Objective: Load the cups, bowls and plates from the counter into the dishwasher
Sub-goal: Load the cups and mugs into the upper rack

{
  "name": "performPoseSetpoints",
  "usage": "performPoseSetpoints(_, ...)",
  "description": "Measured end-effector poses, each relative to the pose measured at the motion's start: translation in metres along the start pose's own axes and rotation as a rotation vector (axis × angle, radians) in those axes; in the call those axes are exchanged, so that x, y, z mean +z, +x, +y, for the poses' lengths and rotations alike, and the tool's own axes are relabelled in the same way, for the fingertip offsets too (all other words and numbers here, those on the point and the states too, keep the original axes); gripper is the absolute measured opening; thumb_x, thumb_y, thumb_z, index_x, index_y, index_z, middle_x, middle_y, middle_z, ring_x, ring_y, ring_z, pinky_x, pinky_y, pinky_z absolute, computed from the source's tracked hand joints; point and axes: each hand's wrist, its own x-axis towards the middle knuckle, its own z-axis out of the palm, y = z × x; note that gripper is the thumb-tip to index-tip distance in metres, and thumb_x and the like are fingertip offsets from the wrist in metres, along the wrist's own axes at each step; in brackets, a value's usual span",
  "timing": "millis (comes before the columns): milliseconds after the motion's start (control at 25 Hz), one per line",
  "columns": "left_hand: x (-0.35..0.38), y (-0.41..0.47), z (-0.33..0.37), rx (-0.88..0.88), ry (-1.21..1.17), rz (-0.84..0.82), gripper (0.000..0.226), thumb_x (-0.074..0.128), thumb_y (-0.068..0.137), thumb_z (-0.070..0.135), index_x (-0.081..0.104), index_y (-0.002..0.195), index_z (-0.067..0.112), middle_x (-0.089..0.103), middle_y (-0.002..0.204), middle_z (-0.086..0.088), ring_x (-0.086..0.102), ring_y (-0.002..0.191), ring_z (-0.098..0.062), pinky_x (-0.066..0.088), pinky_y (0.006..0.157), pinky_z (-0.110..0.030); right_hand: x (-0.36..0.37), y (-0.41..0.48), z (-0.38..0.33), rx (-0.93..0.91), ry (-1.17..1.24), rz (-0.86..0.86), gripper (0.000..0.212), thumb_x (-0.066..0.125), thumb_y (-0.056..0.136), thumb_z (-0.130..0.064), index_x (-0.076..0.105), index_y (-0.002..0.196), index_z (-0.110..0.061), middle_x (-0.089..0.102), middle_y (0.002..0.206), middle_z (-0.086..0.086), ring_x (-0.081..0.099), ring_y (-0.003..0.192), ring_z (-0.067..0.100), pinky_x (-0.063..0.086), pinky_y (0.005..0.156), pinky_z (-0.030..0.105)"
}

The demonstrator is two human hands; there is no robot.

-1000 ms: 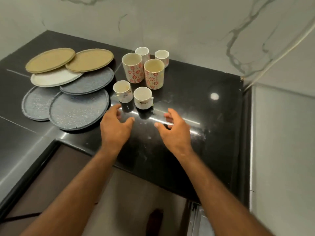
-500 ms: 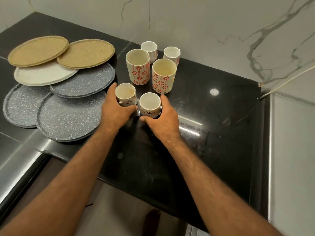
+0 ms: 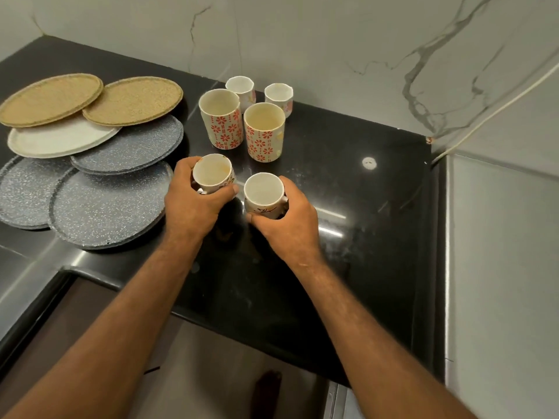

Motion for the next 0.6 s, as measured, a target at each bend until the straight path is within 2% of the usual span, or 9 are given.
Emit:
performPoseSetpoints(160, 0.012, -0.076, 0.025, 0.048, -0.087, -0.087, 0.064, 0.093, 0.067, 0.036, 0.059, 0.122, 0.033, 0.070, 0.113, 0.014, 0.067, 0.105, -0.003, 0.057, 0.096, -0.039, -0.059, -0.064, 0.006, -0.040, 0.062, 0.090, 0.075, 0.089, 0.067, -0.036, 0.053, 0.132, -0.026, 0.058, 0.122, -0.012, 0.057, 0.111, 0.005, 0.055, 0.090, 0.025)
performPoseSetpoints(320, 0.032, -0.167, 0.046, 0.120, -0.108, -0.205, 0.067, 0.093, 0.069, 0.038, 0.057, 0.126, 0.032, 0.070, 0.117, 0.011, 0.067, 0.109, -0.006, 0.057, 0.097, -0.041, -0.125, -0.136, 0.031, -0.032, 0.072, 0.160, 0.081, 0.088, 0.067, -0.039, 0.050, 0.136, -0.024, 0.056, 0.127, -0.011, 0.055, 0.117, 0.007, 0.054, 0.096, 0.028)
performPoseSetpoints(480, 0.057, -0.264, 0.065, 0.176, -0.140, -0.376, 0.074, 0.092, 0.072, 0.039, 0.054, 0.134, 0.027, 0.067, 0.122, 0.007, 0.066, 0.113, -0.011, 0.056, 0.100, -0.043, -0.204, -0.221, 0.062, 0.038, 0.047, 0.209, 0.084, 0.088, 0.072, -0.041, 0.044, 0.141, -0.028, 0.050, 0.132, -0.018, 0.049, 0.118, -0.004, 0.043, 0.095, 0.006)
performPoseSetpoints(600, 0.079, -0.335, 0.076, 0.197, -0.179, -0.496, 0.071, 0.092, 0.070, 0.035, 0.057, 0.131, 0.025, 0.070, 0.118, 0.004, 0.068, 0.109, -0.014, 0.058, 0.096, -0.046, -0.258, -0.289, 0.088, 0.096, 0.045, 0.306, 0.084, 0.089, 0.072, -0.038, 0.044, 0.142, -0.027, 0.050, 0.131, -0.016, 0.049, 0.118, -0.003, 0.046, 0.096, 0.012)
